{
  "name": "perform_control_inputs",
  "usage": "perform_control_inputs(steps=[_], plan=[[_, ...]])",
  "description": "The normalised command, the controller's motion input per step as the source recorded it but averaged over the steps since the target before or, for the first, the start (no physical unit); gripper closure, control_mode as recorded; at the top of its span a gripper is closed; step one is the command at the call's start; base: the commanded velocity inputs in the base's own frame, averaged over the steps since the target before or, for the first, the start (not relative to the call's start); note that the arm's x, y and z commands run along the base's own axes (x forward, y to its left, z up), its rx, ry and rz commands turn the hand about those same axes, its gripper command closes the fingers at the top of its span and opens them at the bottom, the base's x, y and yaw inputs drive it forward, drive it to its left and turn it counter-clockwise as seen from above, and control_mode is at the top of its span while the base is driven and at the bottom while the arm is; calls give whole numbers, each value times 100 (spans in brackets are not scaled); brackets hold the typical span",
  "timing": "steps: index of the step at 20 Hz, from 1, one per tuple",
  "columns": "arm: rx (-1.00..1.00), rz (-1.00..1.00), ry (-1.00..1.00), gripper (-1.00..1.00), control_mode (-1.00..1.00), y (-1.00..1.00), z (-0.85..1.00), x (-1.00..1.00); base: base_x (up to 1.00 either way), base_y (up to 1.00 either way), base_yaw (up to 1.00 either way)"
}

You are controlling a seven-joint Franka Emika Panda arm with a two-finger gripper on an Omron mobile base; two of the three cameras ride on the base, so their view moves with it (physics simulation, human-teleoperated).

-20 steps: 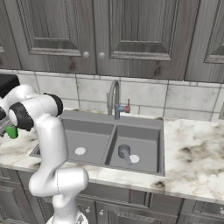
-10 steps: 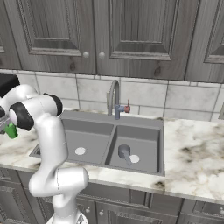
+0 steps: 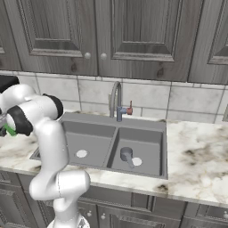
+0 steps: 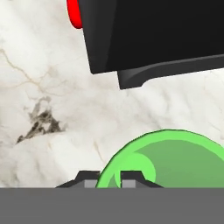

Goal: Move any existing items from the left basin to the right basin for drying. Then move the cup from the counter to the left basin of the sink for washing.

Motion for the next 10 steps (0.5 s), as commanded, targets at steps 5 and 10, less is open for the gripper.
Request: perform_control_inputs(steps=[5, 10], plan=[[0, -3, -3, 100, -100, -75, 36, -2, 0, 0, 0], [3, -6, -1, 100, -100, -74, 2, 0, 0, 0, 0]])
